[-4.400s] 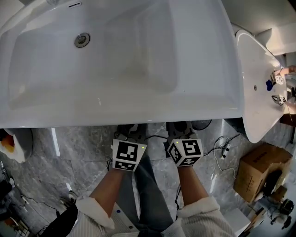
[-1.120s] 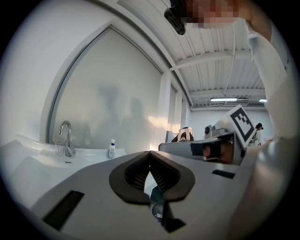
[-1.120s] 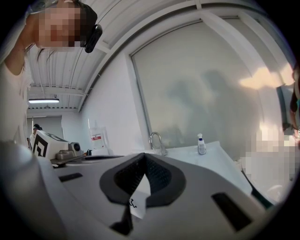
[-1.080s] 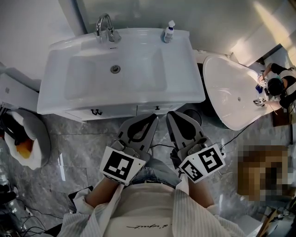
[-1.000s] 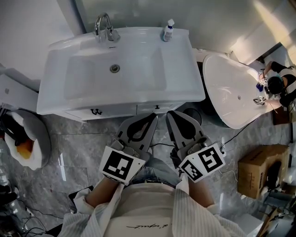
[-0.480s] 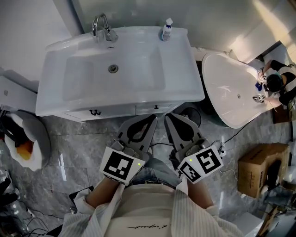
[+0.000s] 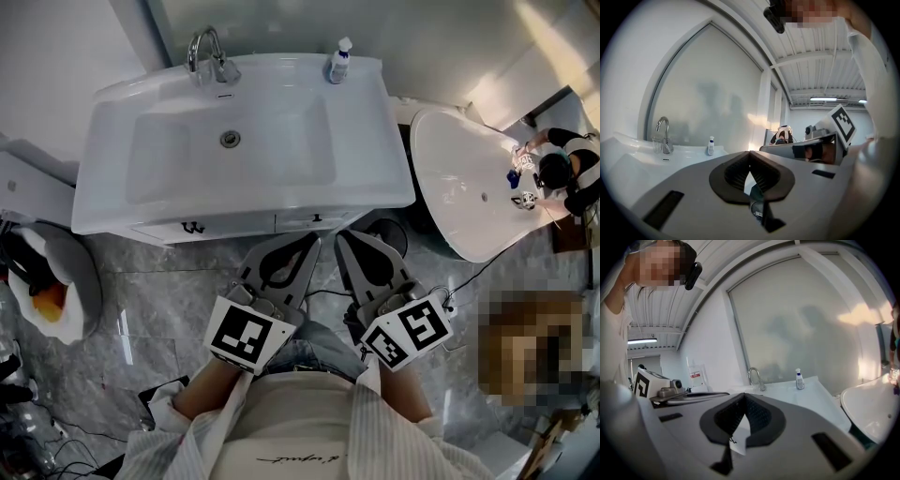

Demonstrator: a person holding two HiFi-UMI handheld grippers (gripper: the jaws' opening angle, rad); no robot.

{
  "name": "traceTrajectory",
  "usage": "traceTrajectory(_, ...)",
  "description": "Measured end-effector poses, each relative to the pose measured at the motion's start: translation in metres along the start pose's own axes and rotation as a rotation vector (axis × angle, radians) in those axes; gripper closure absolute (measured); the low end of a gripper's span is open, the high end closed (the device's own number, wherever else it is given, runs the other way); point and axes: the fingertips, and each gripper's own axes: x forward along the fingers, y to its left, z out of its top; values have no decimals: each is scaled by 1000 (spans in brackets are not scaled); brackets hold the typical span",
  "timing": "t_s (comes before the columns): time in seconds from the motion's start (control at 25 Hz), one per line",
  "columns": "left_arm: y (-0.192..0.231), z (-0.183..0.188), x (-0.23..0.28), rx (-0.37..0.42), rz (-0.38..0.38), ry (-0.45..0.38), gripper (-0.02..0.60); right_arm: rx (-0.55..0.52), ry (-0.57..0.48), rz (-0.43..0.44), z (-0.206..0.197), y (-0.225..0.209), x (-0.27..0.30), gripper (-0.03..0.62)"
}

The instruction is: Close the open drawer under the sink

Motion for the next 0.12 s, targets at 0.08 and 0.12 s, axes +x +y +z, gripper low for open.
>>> traceTrajectory(0.08, 1, -1, 0, -1, -1, 2, 566, 1, 3, 1, -1, 0, 1, 585)
traceTrajectory(0.12, 1, -1, 0, -1, -1, 3, 566, 1, 5, 2, -1, 1, 1, 585)
